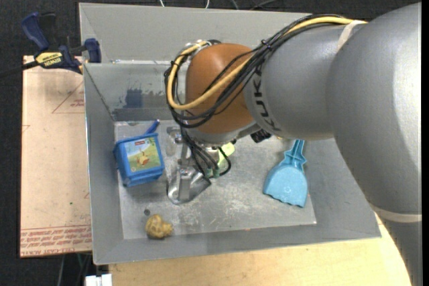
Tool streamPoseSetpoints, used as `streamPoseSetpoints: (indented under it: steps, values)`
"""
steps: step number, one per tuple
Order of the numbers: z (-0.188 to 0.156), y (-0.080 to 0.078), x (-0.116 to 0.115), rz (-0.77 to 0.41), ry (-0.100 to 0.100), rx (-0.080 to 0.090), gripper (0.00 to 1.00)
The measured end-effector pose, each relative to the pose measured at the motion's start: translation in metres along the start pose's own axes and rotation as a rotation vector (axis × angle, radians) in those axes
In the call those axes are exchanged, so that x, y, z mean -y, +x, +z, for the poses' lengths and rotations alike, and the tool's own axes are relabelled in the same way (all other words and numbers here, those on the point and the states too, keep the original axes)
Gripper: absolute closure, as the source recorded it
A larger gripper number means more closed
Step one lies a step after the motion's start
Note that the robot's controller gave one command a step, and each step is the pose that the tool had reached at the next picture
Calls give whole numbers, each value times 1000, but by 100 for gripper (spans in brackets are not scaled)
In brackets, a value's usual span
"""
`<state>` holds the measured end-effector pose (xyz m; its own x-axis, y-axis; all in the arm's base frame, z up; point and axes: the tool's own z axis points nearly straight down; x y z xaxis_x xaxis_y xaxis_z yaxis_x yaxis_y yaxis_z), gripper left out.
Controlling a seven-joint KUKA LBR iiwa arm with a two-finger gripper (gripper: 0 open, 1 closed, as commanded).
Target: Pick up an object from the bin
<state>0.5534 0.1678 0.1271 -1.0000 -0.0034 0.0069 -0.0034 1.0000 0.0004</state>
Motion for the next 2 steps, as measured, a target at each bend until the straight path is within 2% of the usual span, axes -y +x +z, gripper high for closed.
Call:
streamPoseSetpoints:
  steps: [1, 2]
  values:
    - [-5, -2, 1, 3, -1, 7, 0]
    - [-70, -7, 5, -46, 0, 3, 0]
